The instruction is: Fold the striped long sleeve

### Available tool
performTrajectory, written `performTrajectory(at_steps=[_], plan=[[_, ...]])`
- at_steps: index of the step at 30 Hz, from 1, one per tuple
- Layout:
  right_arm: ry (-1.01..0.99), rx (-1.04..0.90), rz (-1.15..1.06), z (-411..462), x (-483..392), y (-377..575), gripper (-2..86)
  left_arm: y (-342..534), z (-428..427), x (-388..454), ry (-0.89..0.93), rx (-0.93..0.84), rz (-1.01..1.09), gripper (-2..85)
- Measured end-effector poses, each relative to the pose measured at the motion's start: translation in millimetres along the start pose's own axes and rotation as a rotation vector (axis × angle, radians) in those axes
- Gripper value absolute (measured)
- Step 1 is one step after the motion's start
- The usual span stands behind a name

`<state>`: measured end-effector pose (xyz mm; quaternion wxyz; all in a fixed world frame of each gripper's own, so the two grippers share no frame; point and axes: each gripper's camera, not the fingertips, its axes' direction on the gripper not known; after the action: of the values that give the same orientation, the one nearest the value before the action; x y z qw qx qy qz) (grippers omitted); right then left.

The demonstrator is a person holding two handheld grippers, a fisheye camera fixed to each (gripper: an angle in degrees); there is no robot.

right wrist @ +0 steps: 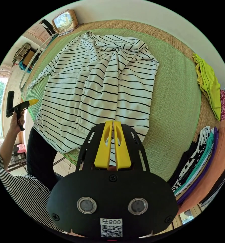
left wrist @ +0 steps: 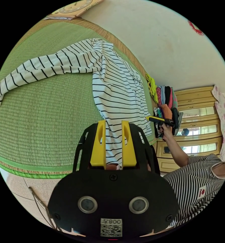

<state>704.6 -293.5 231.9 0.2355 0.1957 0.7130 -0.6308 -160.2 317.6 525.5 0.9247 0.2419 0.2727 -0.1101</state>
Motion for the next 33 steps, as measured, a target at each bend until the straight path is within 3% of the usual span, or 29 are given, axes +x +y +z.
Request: performTrajectory(at_steps=[3, 11, 23, 26, 28, 30, 33], plan=[[0.048, -0.039, -0.021, 10, -11, -3, 6.0, -9, 4, -10, 0.019, 0.009, -0.004, 9.6], [0.088, -0.069, -0.043, 15, -25, -6, 0.6, -23, 23, -21, 0.04, -0.001, 0.024, 9.5], [0.049, 0.098, -0.063, -94, 14, 7, -0.4, -35, 34, -37, 0.06, 0.019, 0.053, 9.3], [0.135, 0.149, -0.05, -133, 40, 5, -0.3, -36, 34, -39, 0.064, 0.031, 0.059, 9.2], [0.413, 0.168, -0.008, -168, 72, -5, 0.0, -37, 35, -41, 0.065, 0.031, 0.06, 9.2], [0.568, 0.187, 0.078, -193, 111, -16, 0.6, -38, 35, -42, 0.055, 0.029, 0.067, 9.3], [0.494, 0.177, 0.225, -217, 180, -26, 3.3, -35, 38, -46, 0.047, 0.016, 0.061, 9.9]])
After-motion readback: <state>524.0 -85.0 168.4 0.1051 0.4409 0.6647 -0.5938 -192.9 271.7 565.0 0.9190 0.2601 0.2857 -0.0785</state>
